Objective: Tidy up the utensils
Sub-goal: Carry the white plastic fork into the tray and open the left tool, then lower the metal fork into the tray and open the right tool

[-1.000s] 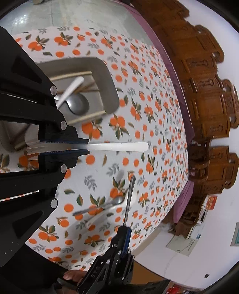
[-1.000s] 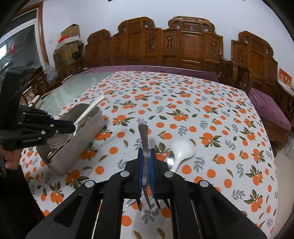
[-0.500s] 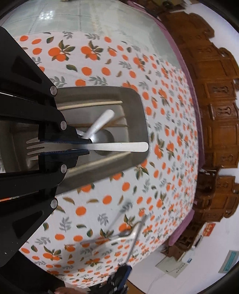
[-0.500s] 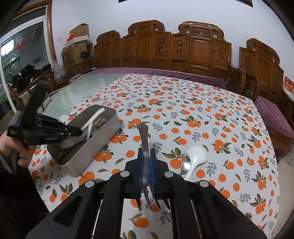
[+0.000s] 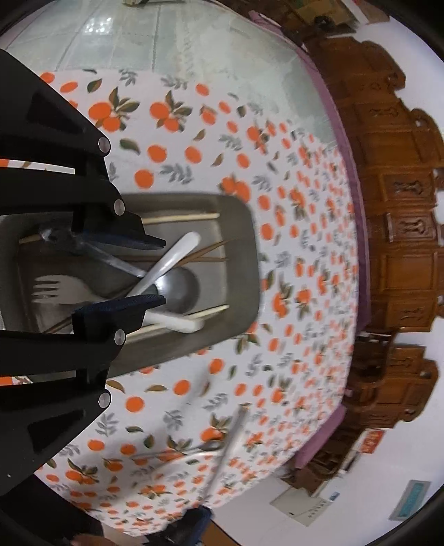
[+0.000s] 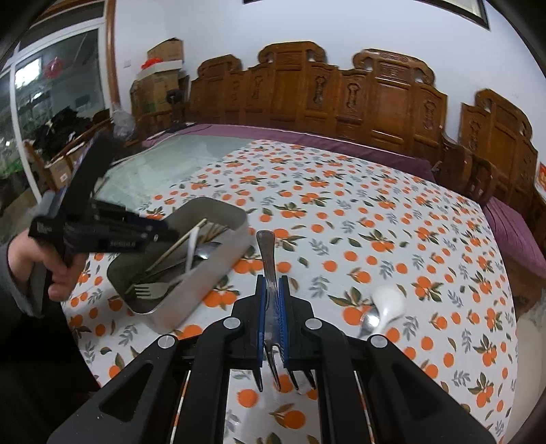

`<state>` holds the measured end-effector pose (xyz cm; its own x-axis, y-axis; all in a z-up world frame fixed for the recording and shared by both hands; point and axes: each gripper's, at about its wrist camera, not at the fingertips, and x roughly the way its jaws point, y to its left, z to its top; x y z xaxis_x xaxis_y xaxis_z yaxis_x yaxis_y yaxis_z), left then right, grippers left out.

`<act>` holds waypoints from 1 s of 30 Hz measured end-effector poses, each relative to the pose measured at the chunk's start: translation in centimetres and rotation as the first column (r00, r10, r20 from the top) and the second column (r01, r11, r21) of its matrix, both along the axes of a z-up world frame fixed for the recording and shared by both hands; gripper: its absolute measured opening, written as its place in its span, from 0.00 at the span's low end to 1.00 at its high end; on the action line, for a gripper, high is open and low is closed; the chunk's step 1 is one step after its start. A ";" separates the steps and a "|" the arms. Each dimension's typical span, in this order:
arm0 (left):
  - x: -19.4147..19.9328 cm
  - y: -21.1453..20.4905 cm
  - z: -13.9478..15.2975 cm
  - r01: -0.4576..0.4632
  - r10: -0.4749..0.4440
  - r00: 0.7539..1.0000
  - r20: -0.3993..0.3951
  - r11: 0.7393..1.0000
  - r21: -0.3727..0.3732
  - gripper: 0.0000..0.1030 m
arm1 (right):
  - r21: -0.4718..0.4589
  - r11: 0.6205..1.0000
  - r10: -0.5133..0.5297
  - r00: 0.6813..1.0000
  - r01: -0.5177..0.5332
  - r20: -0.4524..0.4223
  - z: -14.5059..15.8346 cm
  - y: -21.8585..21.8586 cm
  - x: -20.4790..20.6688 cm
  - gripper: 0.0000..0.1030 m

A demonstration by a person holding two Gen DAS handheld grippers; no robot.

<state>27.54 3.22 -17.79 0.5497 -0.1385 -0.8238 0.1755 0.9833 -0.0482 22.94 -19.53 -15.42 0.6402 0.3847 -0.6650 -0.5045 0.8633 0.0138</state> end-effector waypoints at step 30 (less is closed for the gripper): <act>-1.7 8.3 6.6 -0.136 0.152 0.972 0.180 0.985 -0.102 0.33 | -0.050 0.999 -0.017 0.990 0.010 -0.142 -6.1 16.0 6.5 0.09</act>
